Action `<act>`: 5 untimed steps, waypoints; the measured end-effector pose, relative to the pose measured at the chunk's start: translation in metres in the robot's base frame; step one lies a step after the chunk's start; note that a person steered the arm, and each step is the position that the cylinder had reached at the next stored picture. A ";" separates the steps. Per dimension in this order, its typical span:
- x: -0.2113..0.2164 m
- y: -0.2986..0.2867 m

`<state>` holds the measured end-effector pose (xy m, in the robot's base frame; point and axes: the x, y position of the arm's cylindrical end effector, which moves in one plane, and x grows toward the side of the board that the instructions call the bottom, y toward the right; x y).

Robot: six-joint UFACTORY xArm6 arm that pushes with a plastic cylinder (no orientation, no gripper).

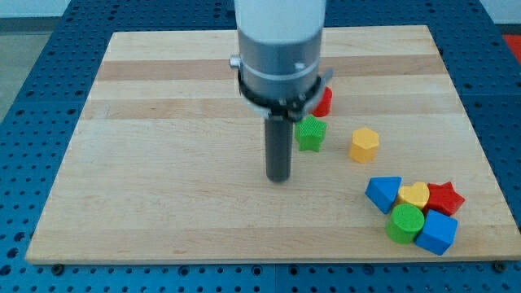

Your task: Move the hexagon in between the red circle and green star

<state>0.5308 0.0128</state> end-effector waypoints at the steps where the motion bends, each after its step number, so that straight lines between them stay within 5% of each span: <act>1: 0.032 0.065; 2: 0.010 0.131; 5: -0.050 0.132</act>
